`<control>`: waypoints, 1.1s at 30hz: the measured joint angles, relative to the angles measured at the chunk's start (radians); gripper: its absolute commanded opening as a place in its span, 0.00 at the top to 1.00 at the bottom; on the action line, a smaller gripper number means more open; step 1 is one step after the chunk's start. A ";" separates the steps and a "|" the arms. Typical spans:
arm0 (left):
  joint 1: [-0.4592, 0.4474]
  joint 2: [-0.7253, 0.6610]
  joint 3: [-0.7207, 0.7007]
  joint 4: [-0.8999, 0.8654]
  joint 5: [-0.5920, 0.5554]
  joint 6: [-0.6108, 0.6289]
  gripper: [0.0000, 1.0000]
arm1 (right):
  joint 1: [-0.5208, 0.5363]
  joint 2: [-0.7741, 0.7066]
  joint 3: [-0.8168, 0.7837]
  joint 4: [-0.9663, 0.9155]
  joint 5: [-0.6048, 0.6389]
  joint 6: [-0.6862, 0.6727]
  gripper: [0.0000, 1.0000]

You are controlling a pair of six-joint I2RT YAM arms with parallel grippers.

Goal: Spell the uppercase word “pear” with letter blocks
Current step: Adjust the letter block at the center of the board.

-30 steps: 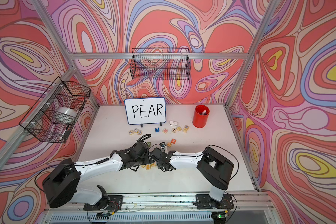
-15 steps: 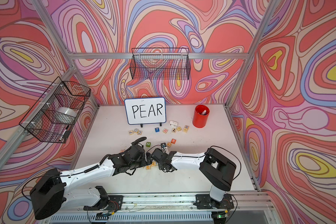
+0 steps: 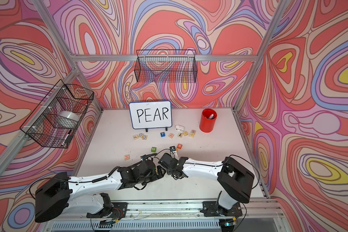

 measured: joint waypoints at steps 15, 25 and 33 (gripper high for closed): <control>0.000 0.058 -0.031 0.133 -0.032 -0.140 0.00 | 0.000 -0.027 -0.052 -0.009 0.009 0.020 0.34; 0.000 0.074 -0.018 0.127 -0.084 -0.137 0.00 | 0.000 -0.039 -0.061 -0.011 0.012 0.028 0.34; 0.000 0.113 0.011 0.136 -0.092 -0.123 0.00 | 0.000 -0.039 -0.062 -0.010 0.012 0.031 0.34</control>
